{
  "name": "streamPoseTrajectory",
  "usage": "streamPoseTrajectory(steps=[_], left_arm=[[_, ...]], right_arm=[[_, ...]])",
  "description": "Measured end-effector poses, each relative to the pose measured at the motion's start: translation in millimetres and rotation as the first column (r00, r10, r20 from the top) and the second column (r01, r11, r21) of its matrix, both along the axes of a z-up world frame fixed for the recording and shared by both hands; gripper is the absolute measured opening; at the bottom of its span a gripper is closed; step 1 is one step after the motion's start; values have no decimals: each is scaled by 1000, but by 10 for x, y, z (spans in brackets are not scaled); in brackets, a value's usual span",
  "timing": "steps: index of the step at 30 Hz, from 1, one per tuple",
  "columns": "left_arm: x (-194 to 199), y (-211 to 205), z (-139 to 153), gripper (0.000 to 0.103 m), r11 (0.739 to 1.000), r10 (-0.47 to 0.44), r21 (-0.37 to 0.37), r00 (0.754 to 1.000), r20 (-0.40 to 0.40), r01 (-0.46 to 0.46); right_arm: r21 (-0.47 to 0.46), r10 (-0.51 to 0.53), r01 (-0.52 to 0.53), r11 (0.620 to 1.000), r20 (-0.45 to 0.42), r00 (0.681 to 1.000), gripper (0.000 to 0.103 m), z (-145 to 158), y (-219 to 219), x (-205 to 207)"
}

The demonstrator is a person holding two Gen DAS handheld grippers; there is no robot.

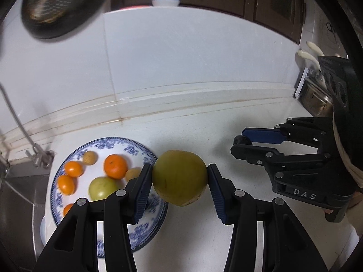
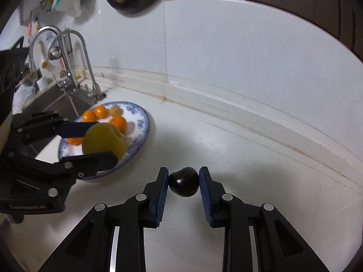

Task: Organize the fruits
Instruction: 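Grasp the yellow round fruit with the left tool while the right tool grasps the dark plum, then carry the yellow fruit and plum onto the plate and open both tools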

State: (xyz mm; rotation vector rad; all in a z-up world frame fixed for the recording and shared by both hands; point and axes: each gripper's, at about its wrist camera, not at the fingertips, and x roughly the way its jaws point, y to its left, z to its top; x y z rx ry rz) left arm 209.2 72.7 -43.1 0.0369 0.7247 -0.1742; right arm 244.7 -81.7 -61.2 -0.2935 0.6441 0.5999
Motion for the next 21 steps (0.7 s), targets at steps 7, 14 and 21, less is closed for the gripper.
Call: streamPoseTrajectory(steps=[7, 14, 21], left_arm=[[-361, 271, 54, 48, 999, 45, -24, 999, 29, -44], [-648, 553, 26, 48, 996, 84, -17, 996, 35, -84], [-753, 893, -108, 48, 994, 108, -26, 994, 13, -107]], right_arm=[[33, 25, -26, 999, 39, 999, 29, 135, 245, -351], [49, 61, -63, 997, 41, 997, 29, 123, 546, -586], [61, 87, -88, 994, 6, 996, 29, -2, 874, -655]])
